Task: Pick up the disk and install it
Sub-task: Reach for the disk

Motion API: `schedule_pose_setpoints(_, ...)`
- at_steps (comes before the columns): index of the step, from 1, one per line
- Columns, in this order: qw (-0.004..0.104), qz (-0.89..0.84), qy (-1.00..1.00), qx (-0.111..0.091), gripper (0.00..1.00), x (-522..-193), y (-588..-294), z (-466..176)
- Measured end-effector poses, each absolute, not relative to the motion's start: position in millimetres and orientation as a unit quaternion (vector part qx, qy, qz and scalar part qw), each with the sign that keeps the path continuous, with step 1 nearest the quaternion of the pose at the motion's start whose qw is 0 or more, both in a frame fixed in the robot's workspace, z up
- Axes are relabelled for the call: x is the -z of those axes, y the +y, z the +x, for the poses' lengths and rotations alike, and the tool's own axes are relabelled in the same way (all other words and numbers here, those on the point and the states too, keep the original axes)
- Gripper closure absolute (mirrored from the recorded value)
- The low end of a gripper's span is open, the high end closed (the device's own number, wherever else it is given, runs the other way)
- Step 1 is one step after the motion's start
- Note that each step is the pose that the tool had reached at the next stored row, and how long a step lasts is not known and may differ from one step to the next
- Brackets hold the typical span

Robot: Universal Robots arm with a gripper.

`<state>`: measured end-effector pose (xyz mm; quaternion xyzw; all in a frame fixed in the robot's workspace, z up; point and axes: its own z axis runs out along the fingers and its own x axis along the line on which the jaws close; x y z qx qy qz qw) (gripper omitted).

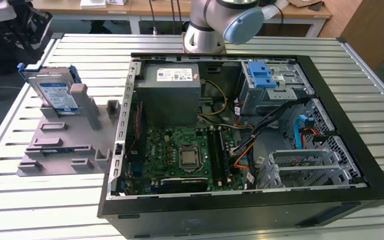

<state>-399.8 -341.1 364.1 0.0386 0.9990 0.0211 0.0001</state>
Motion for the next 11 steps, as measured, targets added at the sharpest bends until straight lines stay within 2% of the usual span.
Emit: schedule_pose_setpoints(11,-0.002,0.039,0.999,-0.021,0.89,-362.8,-338.6,-415.7)
